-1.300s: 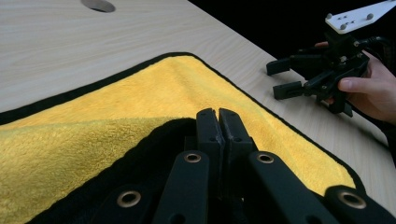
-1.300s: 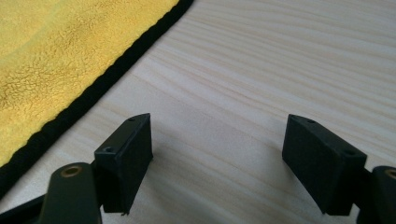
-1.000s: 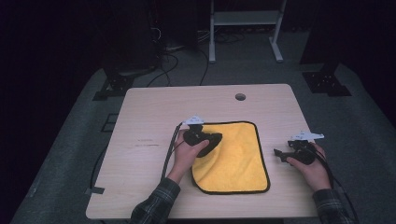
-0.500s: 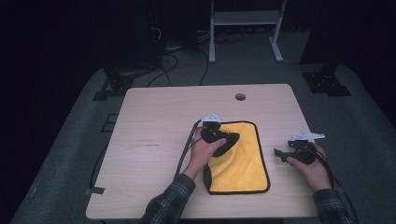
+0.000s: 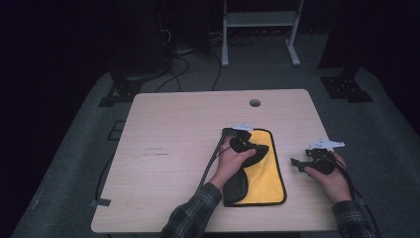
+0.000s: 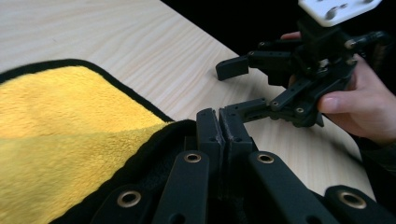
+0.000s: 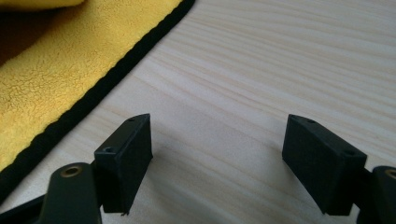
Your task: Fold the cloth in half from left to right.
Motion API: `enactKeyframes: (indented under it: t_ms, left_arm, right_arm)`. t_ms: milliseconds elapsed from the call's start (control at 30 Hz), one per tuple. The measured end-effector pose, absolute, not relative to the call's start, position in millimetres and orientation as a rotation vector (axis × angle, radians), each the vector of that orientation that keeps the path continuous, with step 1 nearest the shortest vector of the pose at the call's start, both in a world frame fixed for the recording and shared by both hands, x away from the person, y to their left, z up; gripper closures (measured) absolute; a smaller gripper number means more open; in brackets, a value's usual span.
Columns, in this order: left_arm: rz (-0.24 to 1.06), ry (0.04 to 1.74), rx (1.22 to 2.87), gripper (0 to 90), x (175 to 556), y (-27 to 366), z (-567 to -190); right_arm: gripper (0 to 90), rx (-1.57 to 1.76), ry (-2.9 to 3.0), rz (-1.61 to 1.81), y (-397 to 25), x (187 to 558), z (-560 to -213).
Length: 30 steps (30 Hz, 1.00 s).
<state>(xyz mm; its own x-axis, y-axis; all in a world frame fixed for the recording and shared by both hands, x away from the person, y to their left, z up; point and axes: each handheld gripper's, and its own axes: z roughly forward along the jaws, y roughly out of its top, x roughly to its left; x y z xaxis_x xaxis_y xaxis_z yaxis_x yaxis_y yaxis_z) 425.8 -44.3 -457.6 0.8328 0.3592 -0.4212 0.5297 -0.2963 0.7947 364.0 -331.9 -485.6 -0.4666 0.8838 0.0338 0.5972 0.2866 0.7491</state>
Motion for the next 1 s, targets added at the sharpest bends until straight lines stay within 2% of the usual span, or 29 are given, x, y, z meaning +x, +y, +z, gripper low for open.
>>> enactKeyframes:
  t_ms: [267,633,833,1000]
  left_arm:
    - [-0.215,0.702,1.973,87.9,430.9,-62.0,-473.6]
    - [-0.171,0.693,2.081,86.7,430.3,-77.4,-484.2]
    - [-0.132,0.67,2.036,70.7,427.8,-63.3,-470.7]
    - [-0.05,0.668,2.028,65.1,425.7,-36.2,-453.6]
  right_arm:
    - [23.1,1.33,2.176,1.013,-332.9,364.3,-485.6]
    - [23.0,1.331,2.177,1.017,-333.1,364.3,-485.6]
    - [23.0,1.331,2.179,1.017,-333.2,364.3,-485.6]
    - [22.9,1.324,2.18,1.009,-332.7,364.2,-485.7]
